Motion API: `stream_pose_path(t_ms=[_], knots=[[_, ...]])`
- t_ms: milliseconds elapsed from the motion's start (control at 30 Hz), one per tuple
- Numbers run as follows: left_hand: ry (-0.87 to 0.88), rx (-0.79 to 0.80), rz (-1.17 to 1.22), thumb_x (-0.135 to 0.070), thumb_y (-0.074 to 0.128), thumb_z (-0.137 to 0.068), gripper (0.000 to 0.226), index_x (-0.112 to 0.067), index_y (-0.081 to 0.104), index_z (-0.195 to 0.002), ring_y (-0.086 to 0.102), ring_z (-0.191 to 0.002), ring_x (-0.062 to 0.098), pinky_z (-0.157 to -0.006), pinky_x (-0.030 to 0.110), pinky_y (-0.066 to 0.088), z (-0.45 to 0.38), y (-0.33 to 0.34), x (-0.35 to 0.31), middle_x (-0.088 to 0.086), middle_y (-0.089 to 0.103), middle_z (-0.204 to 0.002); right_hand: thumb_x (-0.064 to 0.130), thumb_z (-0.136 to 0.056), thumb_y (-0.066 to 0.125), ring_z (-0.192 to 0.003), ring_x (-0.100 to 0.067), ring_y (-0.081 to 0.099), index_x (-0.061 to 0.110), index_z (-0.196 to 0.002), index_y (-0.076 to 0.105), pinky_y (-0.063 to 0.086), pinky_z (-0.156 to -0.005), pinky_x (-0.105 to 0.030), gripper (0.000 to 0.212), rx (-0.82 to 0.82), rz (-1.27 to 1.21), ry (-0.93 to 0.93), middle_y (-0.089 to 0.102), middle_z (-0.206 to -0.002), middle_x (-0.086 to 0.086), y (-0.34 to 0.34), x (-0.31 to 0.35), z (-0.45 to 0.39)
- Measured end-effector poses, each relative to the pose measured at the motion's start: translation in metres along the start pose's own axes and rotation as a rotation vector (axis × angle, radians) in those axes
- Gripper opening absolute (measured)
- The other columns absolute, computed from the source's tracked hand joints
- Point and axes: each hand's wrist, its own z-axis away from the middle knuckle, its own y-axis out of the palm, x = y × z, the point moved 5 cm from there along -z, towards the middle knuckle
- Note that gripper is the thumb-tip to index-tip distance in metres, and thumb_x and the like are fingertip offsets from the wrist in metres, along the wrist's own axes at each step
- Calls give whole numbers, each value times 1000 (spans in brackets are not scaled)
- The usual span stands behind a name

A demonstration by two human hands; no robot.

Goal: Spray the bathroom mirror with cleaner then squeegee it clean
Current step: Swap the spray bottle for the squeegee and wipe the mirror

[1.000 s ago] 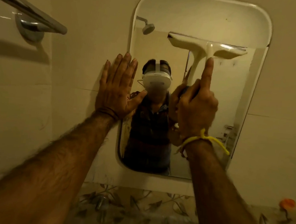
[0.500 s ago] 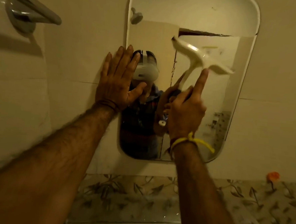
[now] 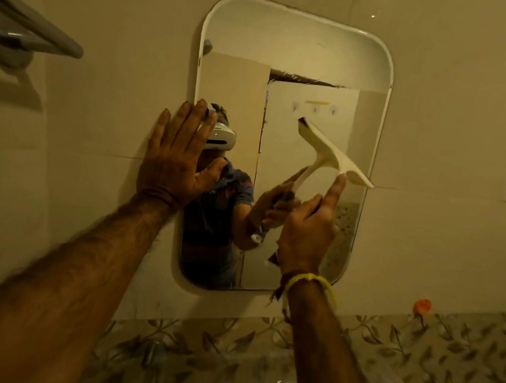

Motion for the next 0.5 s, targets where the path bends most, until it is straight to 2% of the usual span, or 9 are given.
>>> stream_pose_path(t_ms=[167,233,300,400,500], knots=[[3,-16,10,-54,44,-101,72,-13,30,-159,25,-154,30,-125,54,18,1,1,2,11,27,-165,12,-104,39,-43,25,46,12,-154,31,27,-33,2,50,-98,-36,105,37,-49,18,2,25,-76],[7,-21,13,-54,44,-101,73,-13,29,-159,24,-154,30,-125,54,18,1,1,2,10,26,-166,18,-105,37,-39,3,51,18,-156,26,32,-37,-2,52,-79,64,128,37,-52,14,3,19,-57],[10,-28,19,-53,44,-100,73,-13,28,-159,25,-154,30,-124,55,20,0,0,2,11,25,-166,25,-105,35,-37,-5,42,28,-157,18,35,-37,-9,55,-3,63,136,37,-53,12,3,5,-2],[5,-39,38,-52,46,-100,74,-11,28,-159,26,-153,30,-124,55,21,1,-1,2,13,26,-166,28,-103,37,-41,-3,46,38,-156,12,34,-37,-7,59,102,-3,102,38,-56,15,-2,1,56],[-6,-37,50,-52,46,-100,74,-10,29,-159,26,-153,30,-125,53,20,1,-1,4,13,26,-165,22,-105,37,-45,14,52,28,-157,19,31,-34,-2,55,26,-78,136,38,-51,16,7,10,11]])
